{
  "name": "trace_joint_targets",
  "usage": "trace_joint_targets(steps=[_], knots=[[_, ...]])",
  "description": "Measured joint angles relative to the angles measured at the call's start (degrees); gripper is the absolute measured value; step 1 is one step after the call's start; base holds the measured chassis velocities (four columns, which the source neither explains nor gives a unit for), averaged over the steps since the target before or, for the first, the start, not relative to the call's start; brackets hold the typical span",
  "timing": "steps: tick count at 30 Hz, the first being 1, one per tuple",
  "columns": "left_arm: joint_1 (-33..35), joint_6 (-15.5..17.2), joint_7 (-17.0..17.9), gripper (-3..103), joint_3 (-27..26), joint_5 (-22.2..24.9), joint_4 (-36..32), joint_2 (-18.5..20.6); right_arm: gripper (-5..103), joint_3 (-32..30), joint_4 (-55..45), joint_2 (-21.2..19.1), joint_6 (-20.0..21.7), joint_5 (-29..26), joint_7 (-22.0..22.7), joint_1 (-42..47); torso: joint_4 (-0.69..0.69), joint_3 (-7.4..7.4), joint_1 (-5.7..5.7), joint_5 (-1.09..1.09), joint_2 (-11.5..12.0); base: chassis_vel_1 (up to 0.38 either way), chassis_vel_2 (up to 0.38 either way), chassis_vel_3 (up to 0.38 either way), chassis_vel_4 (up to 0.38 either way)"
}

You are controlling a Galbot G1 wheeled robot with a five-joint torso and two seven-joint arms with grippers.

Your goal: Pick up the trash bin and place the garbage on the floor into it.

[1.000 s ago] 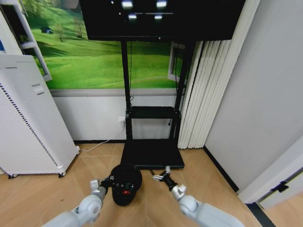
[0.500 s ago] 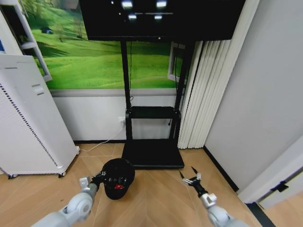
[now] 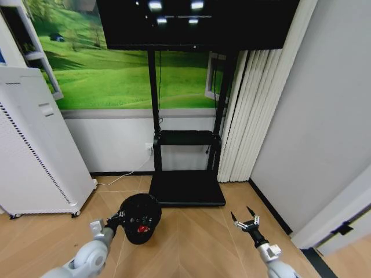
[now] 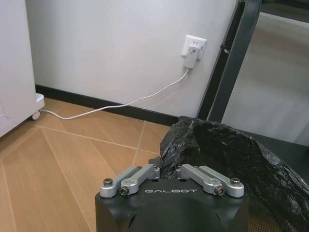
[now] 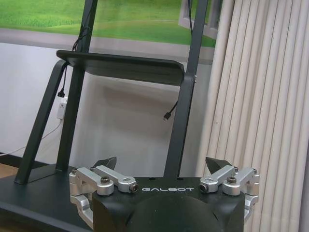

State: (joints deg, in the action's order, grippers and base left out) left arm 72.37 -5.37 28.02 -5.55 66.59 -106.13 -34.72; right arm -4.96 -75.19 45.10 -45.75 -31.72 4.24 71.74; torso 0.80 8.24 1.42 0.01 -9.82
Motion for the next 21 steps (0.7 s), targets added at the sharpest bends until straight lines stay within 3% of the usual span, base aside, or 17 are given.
trace_joint_targets(steps=[13, 21], knots=[[10.6, -0.1, -2.4, 6, -9.2, -2.0, -1.9, -1.2, 100, -1.8, -1.8, 0.7, 0.0, 1.0, 0.1, 2.7, -0.01, 0.0, 0.0, -0.01, 0.0, 0.0, 0.0, 0.0, 0.0], [11.4, -0.3, -2.7, 6, -9.7, -2.5, -1.9, -1.9, 100, -3.1, -1.4, 0.9, 0.0, 0.9, -1.0, 3.5, 0.0, 0.01, 0.0, -0.02, 0.0, 0.0, 0.0, 0.0, 0.0]])
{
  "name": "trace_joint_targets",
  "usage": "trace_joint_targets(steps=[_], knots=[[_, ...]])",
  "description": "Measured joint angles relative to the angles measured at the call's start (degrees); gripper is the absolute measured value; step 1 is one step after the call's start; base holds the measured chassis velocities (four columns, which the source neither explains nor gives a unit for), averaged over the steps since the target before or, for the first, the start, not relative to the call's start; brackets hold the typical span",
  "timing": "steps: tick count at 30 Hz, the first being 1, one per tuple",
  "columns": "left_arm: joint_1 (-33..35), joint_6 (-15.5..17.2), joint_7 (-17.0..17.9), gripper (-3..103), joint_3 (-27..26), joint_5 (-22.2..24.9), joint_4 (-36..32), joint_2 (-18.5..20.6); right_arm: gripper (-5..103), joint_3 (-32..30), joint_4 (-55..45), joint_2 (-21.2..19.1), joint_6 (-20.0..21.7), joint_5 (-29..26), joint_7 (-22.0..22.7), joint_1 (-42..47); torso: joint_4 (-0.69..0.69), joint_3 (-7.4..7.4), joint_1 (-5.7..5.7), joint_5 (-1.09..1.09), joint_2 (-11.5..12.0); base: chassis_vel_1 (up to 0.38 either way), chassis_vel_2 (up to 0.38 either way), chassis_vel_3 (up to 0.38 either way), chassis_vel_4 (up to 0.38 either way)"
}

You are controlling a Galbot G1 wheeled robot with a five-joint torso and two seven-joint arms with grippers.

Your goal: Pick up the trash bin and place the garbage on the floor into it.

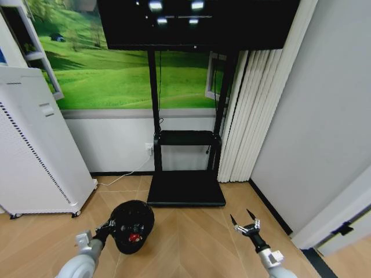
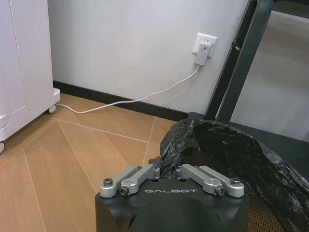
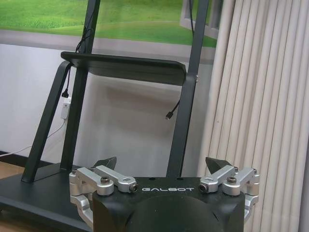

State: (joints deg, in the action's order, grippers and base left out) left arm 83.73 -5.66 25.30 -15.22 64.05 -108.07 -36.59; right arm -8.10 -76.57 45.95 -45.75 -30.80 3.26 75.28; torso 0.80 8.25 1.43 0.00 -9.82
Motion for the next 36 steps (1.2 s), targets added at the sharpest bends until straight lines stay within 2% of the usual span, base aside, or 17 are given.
trace_joint_targets(steps=[12, 21, 28, 31, 34, 36], knots=[[-0.3, 0.0, -0.1, 6, 0.4, 0.0, 0.0, 0.1, 100, -3.4, -0.4, -0.1, -0.1, -2.0, -3.2, 3.0, 0.01, 0.0, 0.0, 0.0, 0.0, 0.074, 0.0, -0.09, 0.001], [0.0, 0.0, -0.1, 6, 0.5, -0.3, -0.1, -0.2, 100, -3.7, -0.9, 0.9, -0.1, -0.6, -3.2, 3.8, -0.02, -0.01, -0.01, 0.02, 0.0, 0.347, 0.032, -0.356, -0.037], [1.3, 0.0, -0.3, 6, -0.7, -1.1, -0.1, -0.8, 100, -3.8, -0.6, 1.8, -0.1, 0.6, -2.8, 4.2, -0.01, 0.0, -0.01, 0.02, 0.0, 0.289, 0.23, -0.286, -0.221], [1.8, 0.0, -0.3, 6, -1.1, -1.6, -0.2, -1.1, 100, -3.9, -0.7, 2.0, -0.1, 0.8, -2.7, 4.6, 0.0, 0.01, 0.01, -0.07, 0.0, 0.239, 0.33, -0.235, -0.304], [2.2, 0.0, -0.3, 6, -1.6, -1.8, -0.3, -1.2, 100, -4.0, -0.9, 2.0, -0.1, 0.8, -2.7, 4.8, -0.01, 0.01, 0.01, 0.02, 0.0, 0.219, 0.283, -0.175, -0.238], [2.8, 0.0, -0.4, 6, -2.0, -2.0, -0.6, -1.4, 100, -4.4, -1.1, 2.0, -0.2, 0.8, -2.7, 5.1, 0.0, 0.0, 0.01, -0.04, 0.0, 0.131, 0.064, -0.099, -0.112]])
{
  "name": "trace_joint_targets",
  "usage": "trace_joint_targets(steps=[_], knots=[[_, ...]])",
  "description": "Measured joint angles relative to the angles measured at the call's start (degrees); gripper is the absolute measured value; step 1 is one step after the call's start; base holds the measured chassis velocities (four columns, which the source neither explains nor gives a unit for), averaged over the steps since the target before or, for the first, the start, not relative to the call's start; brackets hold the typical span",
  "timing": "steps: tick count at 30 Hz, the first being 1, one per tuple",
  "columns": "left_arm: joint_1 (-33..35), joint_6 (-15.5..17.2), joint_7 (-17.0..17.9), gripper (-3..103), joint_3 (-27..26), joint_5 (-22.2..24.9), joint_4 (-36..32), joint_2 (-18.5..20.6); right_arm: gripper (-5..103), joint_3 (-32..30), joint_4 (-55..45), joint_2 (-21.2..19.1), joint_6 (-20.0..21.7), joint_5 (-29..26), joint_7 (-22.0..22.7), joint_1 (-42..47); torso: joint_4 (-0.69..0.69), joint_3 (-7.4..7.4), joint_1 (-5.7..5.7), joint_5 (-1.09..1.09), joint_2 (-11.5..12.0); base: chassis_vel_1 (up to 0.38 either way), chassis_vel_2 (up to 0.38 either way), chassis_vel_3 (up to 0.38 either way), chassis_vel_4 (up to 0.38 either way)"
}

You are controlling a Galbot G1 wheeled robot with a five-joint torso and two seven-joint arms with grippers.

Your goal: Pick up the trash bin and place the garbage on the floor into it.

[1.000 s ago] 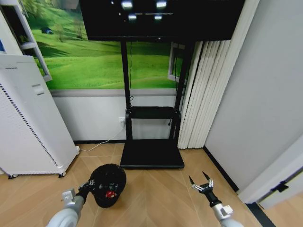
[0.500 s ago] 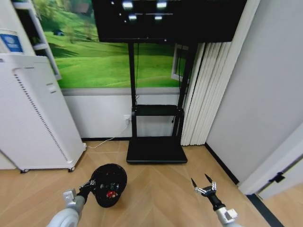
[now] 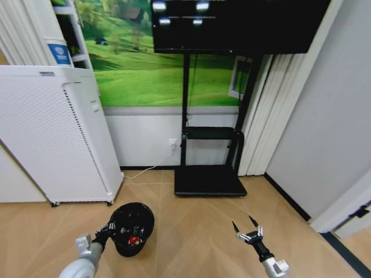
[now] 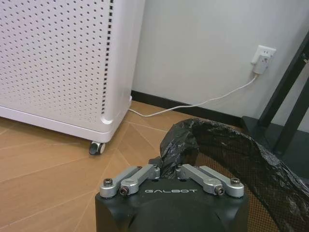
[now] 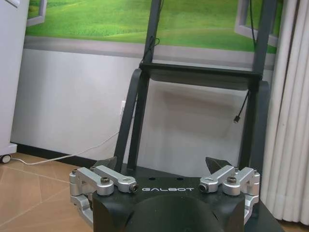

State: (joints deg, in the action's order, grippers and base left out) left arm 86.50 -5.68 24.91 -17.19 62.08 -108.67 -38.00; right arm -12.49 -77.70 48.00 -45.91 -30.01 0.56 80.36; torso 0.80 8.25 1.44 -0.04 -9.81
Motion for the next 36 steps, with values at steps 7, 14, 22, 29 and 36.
trace_joint_targets(steps=[7, 14, 22, 29, 36], knots=[[1.8, 0.0, -0.2, 6, -1.5, -0.8, -0.9, -0.5, 100, -1.0, -0.5, 0.0, 0.0, -0.4, -0.3, 1.3, 0.02, 0.0, 0.0, 0.04, 0.0, -0.025, -0.04, 0.032, 0.028], [4.4, 0.0, -0.6, 6, -3.6, -1.7, -1.6, -1.0, 100, -1.7, -0.5, 0.5, 0.0, 0.1, -0.7, 2.0, 0.01, 0.0, 0.0, 0.03, 0.0, 0.008, -0.069, -0.03, 0.064], [7.1, -0.1, -1.0, 6, -5.5, -2.8, -2.3, -1.8, 100, -2.3, -1.2, 0.8, -0.1, 0.4, -1.0, 3.0, 0.0, -0.01, 0.0, 0.04, 0.0, 0.159, -0.113, -0.168, 0.129], [9.4, -0.2, -1.5, 6, -6.8, -4.0, -3.0, -2.7, 100, -3.2, -2.0, 1.7, -0.1, 1.9, -0.7, 4.6, 0.0, -0.01, -0.03, 0.04, 0.0, 0.092, -0.126, -0.097, 0.119], [10.5, -0.3, -1.6, 6, -7.7, -4.3, -3.7, -2.8, 100, -4.2, -2.5, 1.8, -0.1, 2.4, -0.5, 5.5, 0.01, 0.01, 0.01, 0.05, 0.0, 0.046, -0.01, -0.033, 0.011]])
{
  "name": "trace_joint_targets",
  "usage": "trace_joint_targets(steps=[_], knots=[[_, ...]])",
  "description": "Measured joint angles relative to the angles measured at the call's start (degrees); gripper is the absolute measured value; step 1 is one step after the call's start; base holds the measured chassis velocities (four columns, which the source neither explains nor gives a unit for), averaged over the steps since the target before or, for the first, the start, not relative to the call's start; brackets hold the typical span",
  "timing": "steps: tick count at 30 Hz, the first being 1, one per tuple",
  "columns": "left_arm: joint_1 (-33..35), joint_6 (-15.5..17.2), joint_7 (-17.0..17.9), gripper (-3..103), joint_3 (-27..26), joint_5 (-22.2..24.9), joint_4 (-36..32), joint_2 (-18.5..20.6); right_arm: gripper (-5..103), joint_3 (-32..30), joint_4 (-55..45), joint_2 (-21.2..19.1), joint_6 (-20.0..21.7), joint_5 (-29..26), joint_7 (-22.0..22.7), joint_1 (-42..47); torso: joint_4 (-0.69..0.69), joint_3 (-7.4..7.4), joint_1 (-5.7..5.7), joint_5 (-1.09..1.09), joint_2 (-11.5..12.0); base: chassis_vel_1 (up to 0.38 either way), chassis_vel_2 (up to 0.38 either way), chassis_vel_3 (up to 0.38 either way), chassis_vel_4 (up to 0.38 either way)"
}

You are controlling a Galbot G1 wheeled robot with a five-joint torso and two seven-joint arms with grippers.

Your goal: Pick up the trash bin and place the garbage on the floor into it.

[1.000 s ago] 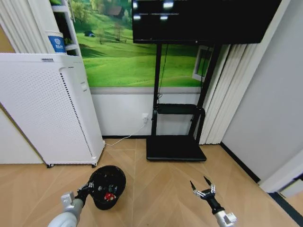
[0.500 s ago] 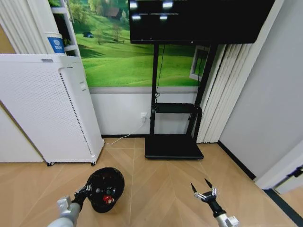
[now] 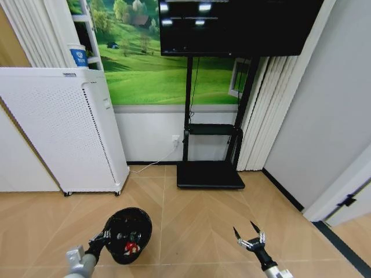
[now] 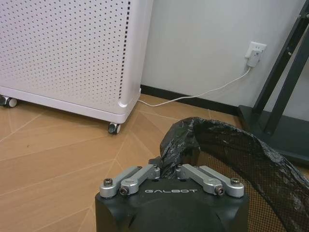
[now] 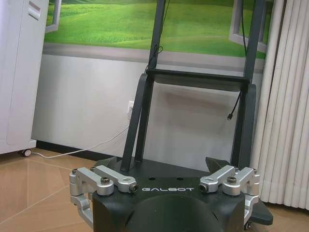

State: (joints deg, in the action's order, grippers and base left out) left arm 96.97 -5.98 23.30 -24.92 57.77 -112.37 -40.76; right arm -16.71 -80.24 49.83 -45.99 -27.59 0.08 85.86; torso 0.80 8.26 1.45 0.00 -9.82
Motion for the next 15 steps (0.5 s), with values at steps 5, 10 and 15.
trace_joint_targets(steps=[5, 10, 15], knots=[[1.3, 0.0, -0.2, 6, -0.7, -0.5, -0.4, -0.5, 100, -0.5, -0.6, 0.1, 0.0, 0.3, 0.0, 1.0, -0.01, -0.01, -0.01, 0.01, 0.0, 0.226, -0.098, -0.219, 0.114], [2.8, 0.0, -0.2, 6, -1.7, -0.7, -0.9, -1.0, 100, -0.9, -1.0, 0.5, 0.0, 0.6, 0.2, 2.0, -0.01, -0.04, -0.05, 0.0, 0.0, 0.314, -0.157, -0.321, 0.171], [5.3, -0.6, -0.7, 6, -3.4, -0.8, -1.2, -1.0, 100, -1.4, -1.1, 0.8, 0.0, 0.9, 0.2, 2.6, 0.0, -0.05, -0.05, -0.01, 0.0, 0.15, -0.143, -0.197, 0.125]])
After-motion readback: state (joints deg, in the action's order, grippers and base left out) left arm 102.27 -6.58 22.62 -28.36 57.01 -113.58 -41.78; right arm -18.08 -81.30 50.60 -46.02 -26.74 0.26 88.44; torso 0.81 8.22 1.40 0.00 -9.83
